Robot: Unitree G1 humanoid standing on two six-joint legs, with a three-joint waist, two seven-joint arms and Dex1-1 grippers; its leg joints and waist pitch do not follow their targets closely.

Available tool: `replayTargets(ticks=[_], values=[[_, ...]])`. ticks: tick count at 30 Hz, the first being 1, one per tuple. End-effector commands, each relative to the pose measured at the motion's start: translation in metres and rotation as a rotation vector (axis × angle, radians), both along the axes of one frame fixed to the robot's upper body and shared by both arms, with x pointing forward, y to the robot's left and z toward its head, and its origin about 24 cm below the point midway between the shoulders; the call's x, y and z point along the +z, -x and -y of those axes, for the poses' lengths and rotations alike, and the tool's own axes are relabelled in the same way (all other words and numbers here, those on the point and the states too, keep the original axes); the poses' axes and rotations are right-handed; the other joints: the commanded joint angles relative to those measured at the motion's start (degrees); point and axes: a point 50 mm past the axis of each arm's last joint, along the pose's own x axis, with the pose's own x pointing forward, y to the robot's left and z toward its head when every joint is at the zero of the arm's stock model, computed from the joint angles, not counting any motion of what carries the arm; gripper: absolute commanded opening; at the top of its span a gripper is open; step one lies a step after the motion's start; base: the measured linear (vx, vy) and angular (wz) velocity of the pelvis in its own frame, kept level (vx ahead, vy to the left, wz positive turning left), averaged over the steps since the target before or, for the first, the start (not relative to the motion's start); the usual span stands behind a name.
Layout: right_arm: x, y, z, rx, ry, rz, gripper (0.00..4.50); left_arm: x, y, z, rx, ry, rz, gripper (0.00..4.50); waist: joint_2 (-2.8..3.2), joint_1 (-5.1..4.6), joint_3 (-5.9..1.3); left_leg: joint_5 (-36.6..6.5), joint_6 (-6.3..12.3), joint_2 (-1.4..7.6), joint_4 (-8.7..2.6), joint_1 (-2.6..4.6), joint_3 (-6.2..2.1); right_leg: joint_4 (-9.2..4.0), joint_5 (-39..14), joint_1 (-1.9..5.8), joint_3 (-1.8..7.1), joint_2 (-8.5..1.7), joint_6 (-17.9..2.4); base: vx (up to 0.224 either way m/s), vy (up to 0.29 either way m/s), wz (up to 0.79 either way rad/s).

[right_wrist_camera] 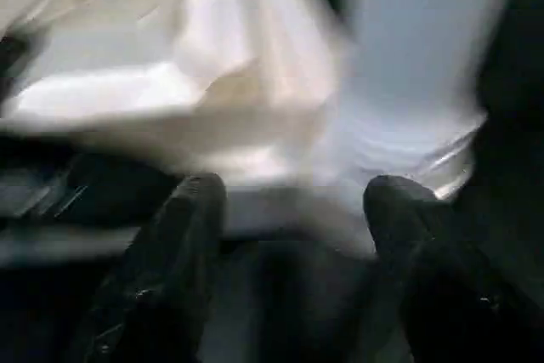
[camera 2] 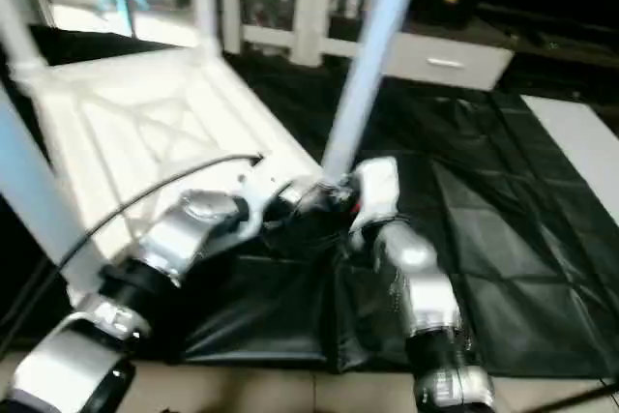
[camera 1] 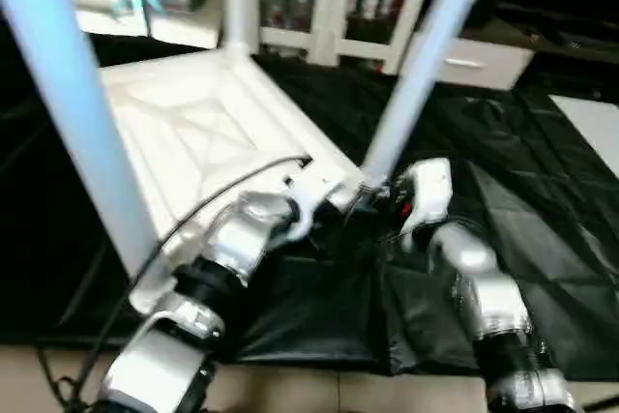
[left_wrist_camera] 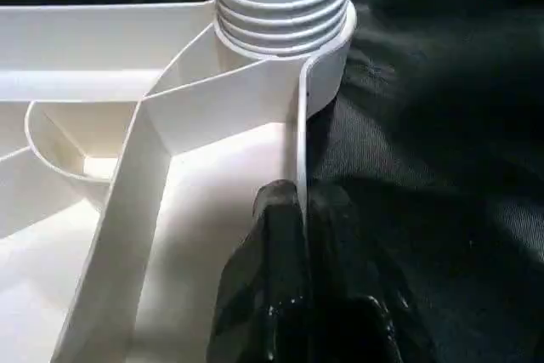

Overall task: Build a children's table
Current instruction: Rotate leg to tighten

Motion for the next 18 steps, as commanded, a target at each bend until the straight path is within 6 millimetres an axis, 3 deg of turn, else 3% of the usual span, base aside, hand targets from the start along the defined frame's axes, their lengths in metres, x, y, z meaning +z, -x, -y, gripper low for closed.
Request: replayTargets(ticks=[1, 6, 7, 10, 13, 18], values=[[0.019, -0.001, 0.024, 0.022, 0.036, 0.069, 3.18, 0.002, 0.006, -0.004, -0.094, 0.023, 0.012, 0.00, -0.17, 0.48, -3.21, -10.5, 2.62, 2.61, -4.29, 0.29, -1.38, -4.62, -13.9, 2.31, 2.37, -3.95, -9.9, 0.000, 0.000, 0.00], [0.029, 0.009, 0.045, 0.169, 0.109, 0.103, 3.56, -0.003, 0.021, -0.015, -0.260, 0.019, -0.039, 0.00, 0.00, 1.09, -2.99, -10.0, 3.19, 2.69, -4.22, 0.25, -1.22, -4.47, -12.9, 2.50, 2.45, -3.96, -10.5, 0.000, 0.000, 0.00], [0.037, 0.022, 0.056, 0.321, 0.140, 0.097, 3.71, -0.006, 0.028, -0.025, -0.309, 0.008, -0.083, 0.00, 0.05, 1.15, -2.81, -11.8, 3.11, 2.74, -4.33, 0.39, -1.19, -4.74, -15.2, 2.33, 2.43, -3.86, -10.2, 0.000, 0.000, 0.00], [0.045, 0.041, 0.070, 0.498, 0.185, 0.058, 3.91, -0.006, 0.034, -0.035, -0.361, 0.007, -0.100, 0.00, 0.03, 1.96, -2.69, -11.6, 3.75, 3.15, -4.42, 0.53, -1.21, -4.53, -14.0, 2.33, 2.55, -3.92, -10.3, 0.000, 0.000, 0.00], [0.046, 0.046, 0.075, 0.535, 0.203, 0.040, 4.25, -0.006, 0.038, -0.038, -0.396, 0.021, -0.112, 0.00, -0.06, 1.67, -2.68, -12.4, 3.08, 3.10, -4.45, 0.40, -1.30, -4.65, -15.9, 2.20, 2.48, -4.08, -10.3, 0.000, 0.000, 0.00], [0.040, 0.041, 0.076, 0.555, 0.255, 0.029, 4.43, -0.001, 0.050, -0.037, -0.496, 0.067, -0.132, 0.00, -0.13, 1.50, -2.70, -13.0, 2.02, 3.00, -4.40, 0.47, -1.29, -4.88, -18.5, 1.94, 2.50, -4.10, -10.0, 0.000, 0.000, 0.00]])
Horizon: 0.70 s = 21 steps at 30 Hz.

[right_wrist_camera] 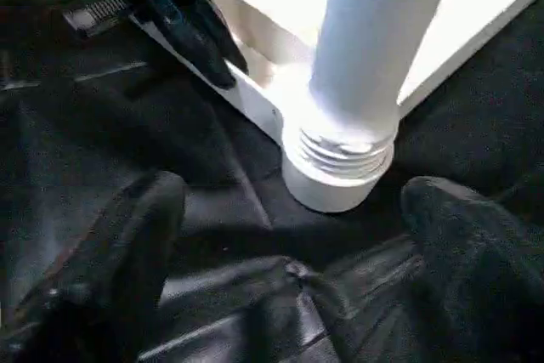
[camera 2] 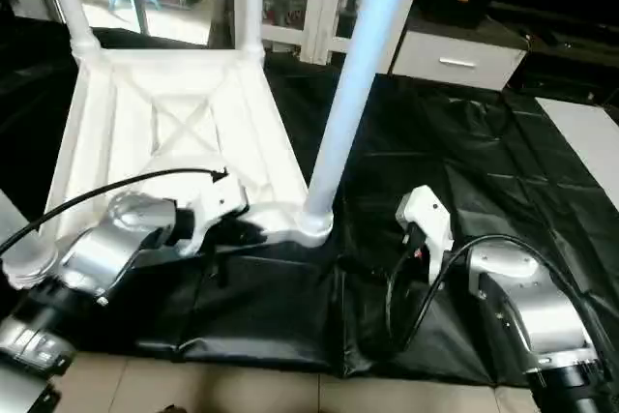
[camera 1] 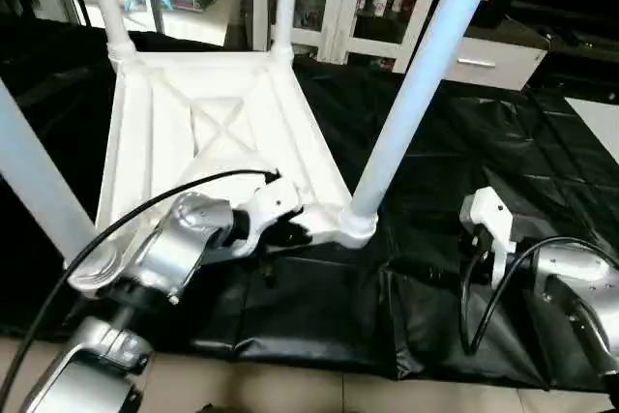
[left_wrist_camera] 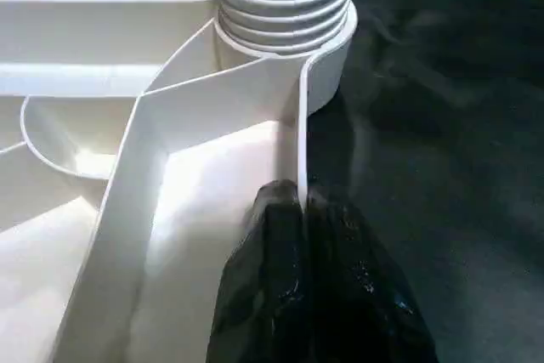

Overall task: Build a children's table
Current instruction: Rotate leg to tighten

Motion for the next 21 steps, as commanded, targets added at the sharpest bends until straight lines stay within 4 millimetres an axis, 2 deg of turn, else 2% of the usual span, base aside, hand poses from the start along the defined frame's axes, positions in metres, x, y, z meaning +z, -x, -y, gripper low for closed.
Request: replayTargets(ticks=[1, 3, 4, 6, 9, 11, 13, 18, 19, 21], values=[[0.001, -0.003, 0.000, 0.013, 0.026, 0.014, 4.43, -0.005, 0.013, 0.017, -0.109, 0.065, -0.069, 0.00, -0.09, -0.03, -2.82, -12.3, 1.88, 3.05, -4.31, 0.68, -1.31, -4.62, -16.9, 1.76, 2.49, -4.00, -10.5, 0.000, 0.000, 0.00], [-0.003, -0.009, -0.005, 0.016, 0.045, 0.020, 4.43, -0.004, 0.019, 0.018, -0.154, 0.072, -0.099, 0.00, -0.19, 0.19, -2.88, -11.2, 2.16, 3.01, -4.19, 0.84, -1.15, -4.38, -14.7, 1.76, 2.50, -3.86, -11.2, 0.000, 0.000, 0.00], [-0.004, -0.012, -0.007, 0.015, 0.047, 0.030, 4.43, -0.004, 0.020, 0.019, -0.164, 0.072, -0.106, 0.00, -0.18, 0.04, -2.88, -10.5, 2.16, 2.91, -4.25, 0.51, -1.19, -4.15, -14.0, 1.93, 2.44, -3.86, -11.6, 0.000, 0.000, 0.00], [-0.005, -0.016, -0.011, 0.023, 0.048, 0.036, 4.43, -0.003, 0.021, 0.020, -0.173, 0.069, -0.103, 0.00, -0.16, 0.06, -2.97, -9.8, 2.26, 2.90, -4.09, 0.66, -1.08, -4.02, -13.0, 1.89, 2.44, -3.93, -12.1, 0.000, 0.000, 0.00], [-0.007, -0.019, -0.013, 0.036, 0.057, 0.037, 4.43, -0.003, 0.021, 0.020, -0.174, 0.070, -0.099, 0.00, -0.21, 0.28, -2.96, -9.2, 2.39, 2.92, -4.03, 0.73, -1.01, -3.90, -12.1, 1.99, 2.48, -3.88, -12.2, 0.000, 0.000, 0.00], [-0.010, -0.023, -0.018, 0.066, 0.052, 0.029, 4.43, -0.002, 0.022, 0.021, -0.175, 0.068, -0.096, 0.00, -0.57, 0.38, -3.02, -9.3, 2.51, 2.87, -3.98, 0.53, -1.03, -3.84, -12.6, 2.16, 2.42, -3.97, -12.1, 0.000, 0.000, 0.00], [-0.013, -0.024, -0.020, 0.099, 0.041, 0.016, 4.43, -0.002, 0.022, 0.021, -0.171, 0.065, -0.094, 0.00, -0.40, 0.46, -3.08, -8.8, 2.66, 2.90, -3.92, 0.61, -1.06, -3.75, -12.3, 2.18, 2.43, -3.97, -12.0, 0.000, 0.000, 0.00], [-0.019, -0.028, -0.020, 0.129, 0.071, 0.008, 4.43, -0.003, 0.020, 0.019, -0.161, 0.052, -0.091, 0.00, -0.53, 0.51, -3.17, -6.7, 3.52, 2.81, -3.72, 0.56, -0.93, -3.41, -9.4, 2.28, 2.41, -3.86, -13.0, 0.000, 0.000, 0.00], [-0.020, -0.028, -0.020, 0.134, 0.071, 0.006, 4.16, -0.003, 0.021, 0.019, -0.160, 0.051, -0.090, 0.00, -0.78, 0.52, -3.17, -7.0, 3.64, 2.74, -3.67, 0.49, -0.88, -3.50, -10.1, 2.36, 2.38, -3.91, -13.0, 0.000, 0.000, 0.00], [-0.022, -0.030, -0.021, 0.134, 0.069, 0.003, 4.07, -0.003, 0.021, 0.019, -0.158, 0.051, -0.090, 0.00, -0.66, 0.58, -3.14, -7.1, 3.63, 2.78, -3.70, 0.53, -0.93, -3.55, -10.8, 2.34, 2.39, -3.97, -12.9, 0.000, 0.000, 0.00]])
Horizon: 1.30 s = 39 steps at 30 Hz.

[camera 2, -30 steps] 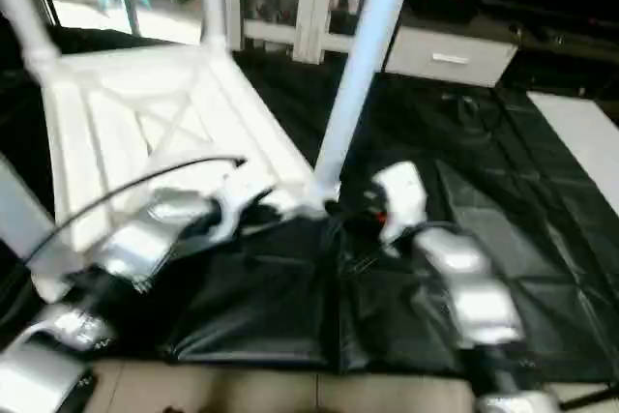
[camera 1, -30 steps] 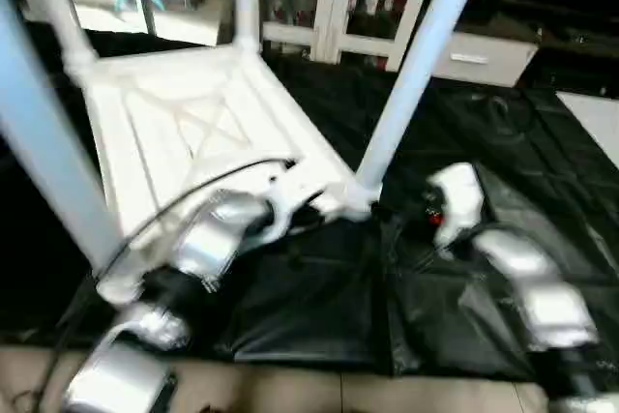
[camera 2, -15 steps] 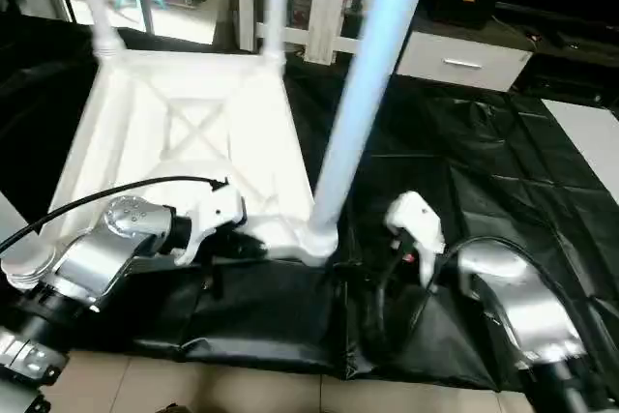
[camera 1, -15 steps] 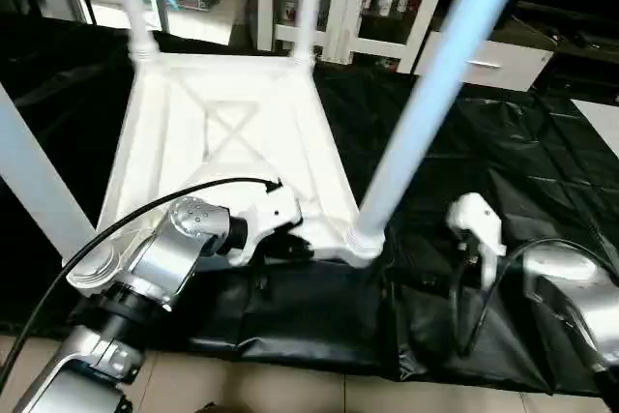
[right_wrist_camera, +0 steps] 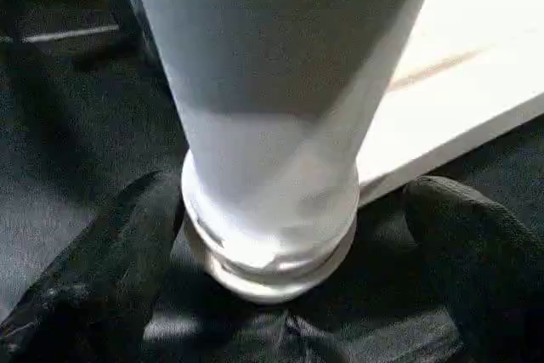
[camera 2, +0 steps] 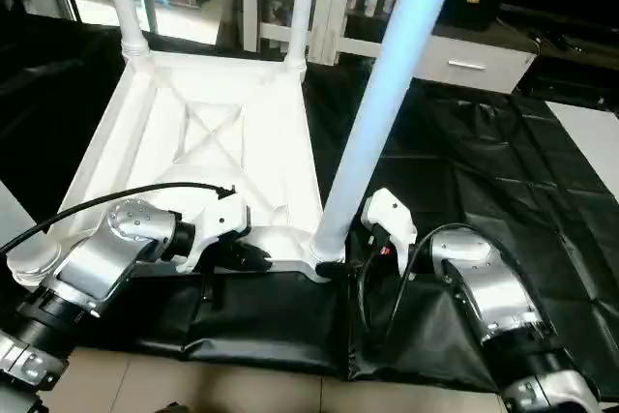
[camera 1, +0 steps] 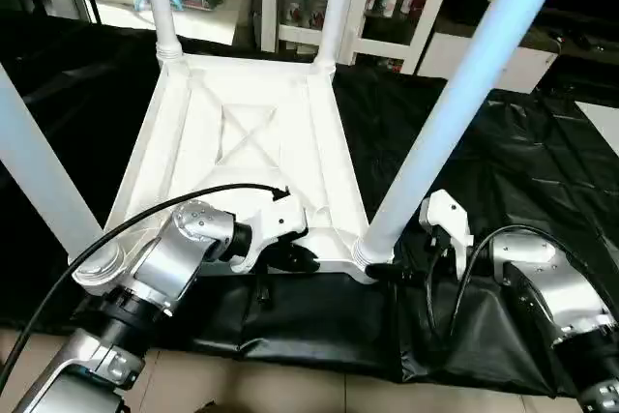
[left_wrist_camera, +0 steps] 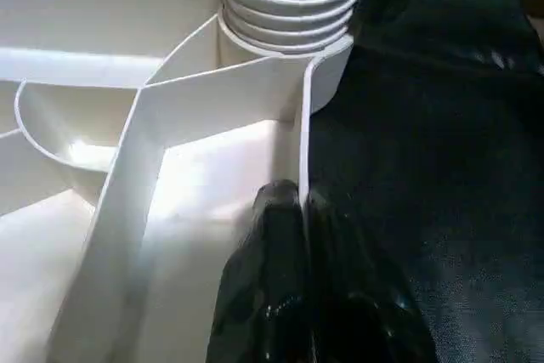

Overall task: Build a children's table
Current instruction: Rotate leg to tighten

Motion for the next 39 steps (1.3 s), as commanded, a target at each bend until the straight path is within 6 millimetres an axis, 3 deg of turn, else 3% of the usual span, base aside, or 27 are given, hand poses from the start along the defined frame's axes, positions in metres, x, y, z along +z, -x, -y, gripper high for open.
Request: replayTargets(ticks=[1, 13, 23, 26, 27, 28, 30, 31, 33, 35, 37, 38, 39], values=[[0.002, -0.003, -0.001, 0.017, 0.013, 0.013, 4.07, -0.003, 0.007, 0.012, -0.050, 0.044, -0.029, 0.00, -0.54, -0.27, -3.16, -7.1, 3.60, 2.77, -3.79, 0.65, -1.01, -3.65, -10.9, 2.33, 2.35, -3.85, -12.8, 0.000, 0.000, 0.00], [-0.001, -0.006, -0.006, 0.032, -0.044, 0.014, 2.90, -0.006, 0.008, 0.011, -0.047, 0.031, -0.038, 0.00, -0.47, -0.25, -3.25, -7.0, 3.83, 2.80, -3.72, 0.64, -1.05, -3.46, -10.2, 2.41, 2.32, -3.86, -13.2, 0.000, 0.000, 0.00], [-0.007, -0.003, -0.008, 0.006, -0.102, -0.013, 2.72, -0.007, 0.008, 0.010, -0.042, 0.023, -0.053, 0.00, -0.45, -0.42, -3.29, -6.8, 3.94, 2.73, -3.68, 0.61, -1.03, -3.38, -9.4, 2.45, 2.30, -3.77, -13.6, 0.000, 0.000, 0.00], [-0.012, -0.007, -0.010, -0.097, -0.121, -0.028, 2.72, -0.008, 0.006, 0.012, -0.010, 0.028, -0.049, 0.00, -0.41, -0.70, -3.17, -7.9, 3.18, 2.75, -3.84, 0.58, -1.13, -3.58, -11.4, 2.36, 2.29, -3.79, -13.2, 0.000, 0.000, 0.00], [-0.015, -0.012, -0.013, -0.215, -0.153, -0.041, 2.72, -0.008, 0.001, 0.017, 0.045, 0.040, -0.035, 0.00, -0.34, -0.78, -3.14, -8.6, 2.85, 2.75, -3.90, 0.56, -1.18, -3.68, -12.3, 2.35, 2.27, -3.84, -13.0, 0.000, 0.000, 0.00], [-0.015, -0.012, -0.013, -0.215, -0.153, -0.041, 2.72, -0.008, 0.001, 0.017, 0.045, 0.040, -0.035, 0.00, -0.45, -1.11, -2.90, -10.3, 1.86, 2.71, -4.14, 0.50, -1.29, -4.09, -15.2, 2.28, 2.23, -3.77, -12.2, 0.000, 0.000, 0.00], [-0.019, -0.019, -0.022, -0.402, -0.248, -0.069, 2.72, -0.008, -0.012, 0.028, 0.172, 0.064, 0.004, 0.00, -0.43, -1.55, -2.92, -13.1, 0.34, 2.69, -4.33, 0.52, -1.59, -4.54, -20.0, 2.26, 2.16, -3.98, -10.5, 0.000, 0.000, 0.00], [-0.019, -0.019, -0.022, -0.402, -0.248, -0.069, 2.72, -0.008, -0.012, 0.028, 0.172, 0.064, 0.004, 0.00, -0.41, -1.71, -2.89, -14.3, -0.44, 2.70, -4.36, 0.84, -1.64, -4.85, -21.7, 1.92, 2.17, -3.93, -9.8, 0.000, 0.000, 0.00], [-0.019, -0.024, -0.034, -0.547, -0.357, -0.099, 2.71, -0.008, -0.023, 0.038, 0.281, 0.071, 0.034, 0.00, -0.43, -1.94, -2.94, -14.7, -0.52, 2.55, -4.36, 0.67, -1.72, -5.06, -22.7, 1.91, 2.22, -4.01, -9.1, 0.000, 0.000, 0.00], [-0.020, -0.026, -0.042, -0.589, -0.372, -0.097, 2.70, -0.007, -0.028, 0.043, 0.331, 0.069, 0.046, 0.00, -0.18, -1.88, -3.13, -14.0, -0.45, 2.48, -4.26, 0.71, -1.75, -5.05, -22.3, 1.97, 2.23, -4.09, -8.7, 0.000, 0.000, 0.00], [-0.021, -0.028, -0.058, -0.604, -0.329, -0.040, 2.70, -0.007, -0.037, 0.050, 0.412, 0.053, 0.077, 0.00, -0.18, -2.06, -3.10, -13.2, -0.60, 2.47, -4.25, 0.79, -1.48, -5.05, -20.0, 1.56, 2.26, -3.85, -8.9, 0.000, 0.000, 0.00], [-0.025, -0.030, -0.064, -0.629, -0.268, -0.015, 2.70, -0.007, -0.040, 0.053, 0.450, 0.039, 0.094, 0.00, -0.01, -1.95, -3.28, -12.7, -0.43, 2.44, -4.28, 0.60, -1.65, -4.79, -18.6, 2.09, 2.20, -3.96, -9.3, 0.000, 0.000, 0.00], [-0.028, -0.031, -0.067, -0.680, -0.209, 0.006, 2.70, -0.006, -0.043, 0.056, 0.480, 0.031, 0.111, 0.00, -0.11, -2.04, -3.31, -11.2, -0.43, 2.39, -4.20, 0.49, -1.50, -4.56, -16.1, 1.94, 2.23, -3.75, -9.7, 0.000, 0.000, 0.00]])
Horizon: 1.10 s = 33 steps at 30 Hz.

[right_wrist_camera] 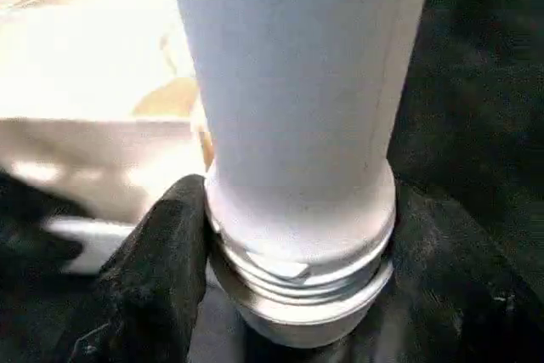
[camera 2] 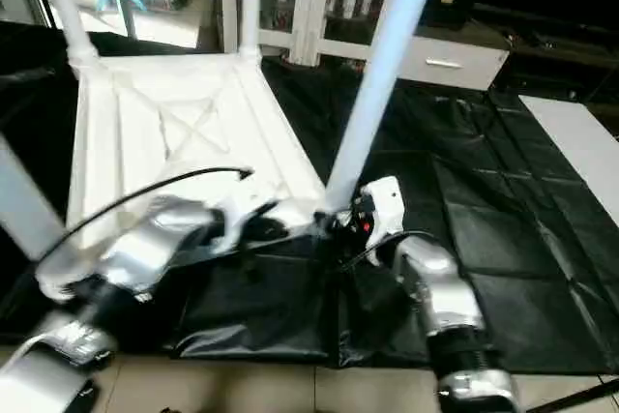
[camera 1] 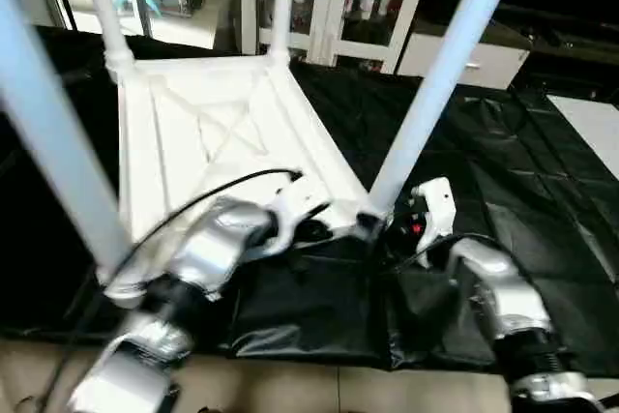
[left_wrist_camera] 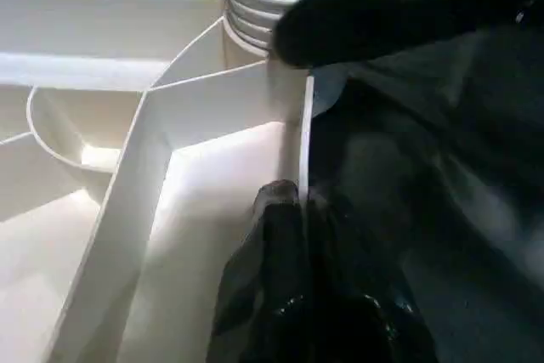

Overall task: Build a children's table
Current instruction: Rotate leg to tighten

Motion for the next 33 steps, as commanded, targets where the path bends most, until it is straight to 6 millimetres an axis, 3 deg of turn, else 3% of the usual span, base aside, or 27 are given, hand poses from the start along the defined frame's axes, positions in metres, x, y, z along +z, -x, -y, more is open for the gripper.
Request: replayTargets(ticks=[1, 3, 4, 7, 11, 12, 15, 17, 18, 20, 21, 22, 23, 25, 29, 30, 33], values=[[0.000, -0.002, -0.031, 0.039, 0.031, 0.014, 2.70, 0.002, -0.008, 0.008, 0.119, 0.027, 0.043, 0.00, -0.07, 0.10, -3.30, -10.5, 0.06, 2.23, -4.43, 0.19, -1.41, -4.50, -14.6, 2.11, 2.20, -3.73, -10.1, 0.000, 0.000, 0.00], [-0.002, -0.004, -0.033, -0.015, 0.050, 0.004, 2.70, 0.002, -0.010, 0.010, 0.150, 0.021, 0.054, 0.00, 0.02, 0.17, -3.41, -9.5, 0.89, 2.22, -4.26, 0.33, -1.26, -4.33, -12.3, 2.12, 2.26, -3.71, -10.6, 0.000, 0.000, 0.00], [0.000, -0.006, -0.037, -0.039, 0.043, 0.021, 2.69, 0.003, -0.013, 0.012, 0.174, 0.019, 0.069, 0.00, -0.22, 0.26, -3.44, -8.7, 1.51, 2.19, -4.20, 0.26, -1.18, -4.21, -11.3, 2.23, 2.25, -3.73, -10.7, 0.000, 0.000, 0.00], [0.007, -0.005, -0.043, -0.002, -0.020, 0.047, 2.69, 0.004, -0.014, 0.012, 0.178, 0.020, 0.076, 0.00, -0.23, 0.47, -3.42, -7.5, 3.05, 2.26, -4.18, 0.22, -1.12, -4.05, -9.3, 2.41, 2.25, -3.73, -11.1, 0.000, 0.000, 0.00], [0.013, -0.001, -0.046, 0.061, -0.099, 0.068, 2.69, 0.000, -0.014, 0.009, 0.177, 0.010, 0.070, 0.00, -0.11, 0.51, -3.22, -9.2, 3.00, 2.38, -4.32, 0.34, -1.14, -4.39, -11.8, 2.26, 2.21, -3.79, -11.0, 0.000, 0.000, 0.00], [0.015, -0.001, -0.046, 0.075, -0.116, 0.071, 3.25, 0.000, -0.014, 0.009, 0.176, 0.009, 0.068, 0.00, -0.11, 0.54, -3.21, -9.4, 2.93, 2.39, -4.34, 0.28, -1.16, -4.42, -12.0, 2.32, 2.23, -3.80, -10.9, 0.000, 0.000, 0.00], [0.024, 0.001, -0.044, 0.107, -0.175, 0.093, 3.45, -0.001, -0.014, 0.006, 0.178, 0.003, 0.071, 0.00, -0.12, 0.68, -3.17, -9.8, 3.27, 2.44, -4.39, 0.27, -1.21, -4.45, -12.0, 2.36, 2.29, -3.78, -10.5, 0.000, 0.000, 0.00], [0.026, 0.003, -0.042, 0.123, -0.178, 0.106, 3.69, -0.001, -0.014, 0.005, 0.171, -0.001, 0.077, 0.00, -0.25, -0.03, -3.07, -11.2, 3.38, 2.39, -4.73, -0.57, -1.60, -4.65, -14.6, 2.85, 2.08, -3.85, -9.4, 0.000, 0.000, 0.00], [0.032, 0.004, -0.035, 0.149, -0.180, 0.132, 3.77, 0.000, -0.014, 0.001, 0.157, -0.009, 0.082, 0.00, -0.20, -0.32, -3.05, -11.4, 3.10, 2.38, -4.90, -0.92, -1.87, -4.73, -16.3, 3.09, 1.89, -3.98, -9.0, 0.000, 0.000, 0.00], [0.036, 0.005, -0.029, 0.158, -0.176, 0.145, 3.90, 0.001, -0.013, -0.001, 0.134, -0.017, 0.089, 0.00, -0.01, -0.44, -3.25, -11.0, 2.76, 2.60, -4.68, -0.53, -1.94, -4.91, -17.1, 2.67, 1.97, -4.19, -8.7, 0.000, 0.000, 0.00], [0.039, 0.005, -0.022, 0.166, -0.168, 0.155, 3.90, 0.001, -0.011, -0.004, 0.109, -0.026, 0.091, 0.00, 0.19, -0.11, -3.30, -10.3, 3.06, 2.80, -4.38, 0.41, -1.58, -4.97, -15.0, 1.92, 2.16, -4.09, -9.8, 0.000, 0.000, 0.00], [0.044, 0.005, -0.008, 0.191, -0.144, 0.168, 4.12, 0.001, -0.007, -0.010, 0.068, -0.036, 0.082, 0.00, 0.21, 0.20, -3.44, -7.4, 3.72, 2.79, -4.28, 0.08, -1.54, -4.13, -9.8, 2.43, 2.18, -3.92, -11.3, 0.000, 0.000, 0.00], [0.046, 0.005, -0.003, 0.207, -0.121, 0.172, 4.21, 0.000, -0.004, -0.012, 0.048, -0.039, 0.070, 0.00, 0.32, 0.52, -3.34, -6.1, 4.28, 2.84, -4.19, 0.31, -1.24, -3.86, -6.9, 2.14, 2.17, -3.69, -12.4, 0.000, 0.000, 0.00], [0.047, 0.005, 0.002, 0.221, -0.101, 0.174, 4.27, -0.001, -0.002, -0.014, 0.030, -0.040, 0.059, 0.00, 0.32, 0.66, -3.31, -5.7, 4.84, 2.65, -4.09, 0.23, -1.06, -3.68, -5.6, 2.26, 2.09, -3.56, -13.3, 0.000, 0.000, 0.00], [0.047, 0.021, 0.036, 0.472, 0.108, 0.114, 4.43, -0.007, 0.017, -0.028, -0.123, -0.056, -0.009, 0.00, 0.25, 0.95, -3.13, -7.6, 4.64, 2.87, -4.13, 0.08, -1.14, -3.88, -8.5, 2.34, 2.09, -3.75, -13.1, 0.000, 0.000, 0.00], [0.047, 0.021, 0.037, 0.481, 0.113, 0.111, 4.43, -0.007, 0.017, -0.029, -0.123, -0.056, -0.010, 0.00, -0.18, 1.00, -3.08, -7.9, 4.65, 2.85, -4.11, 0.05, -1.08, -3.99, -9.0, 2.34, 2.11, -3.72, -12.8, 0.000, 0.000, 0.00], [0.043, 0.039, 0.050, 0.639, 0.191, 0.032, 4.43, -0.007, 0.021, -0.033, -0.141, -0.041, -0.032, 0.00, -0.06, 1.62, -2.94, -9.2, 3.79, 2.94, -4.21, 0.28, -1.15, -4.29, -12.1, 2.17, 2.13, -3.80, -11.8, 0.000, 0.000, 0.00]])
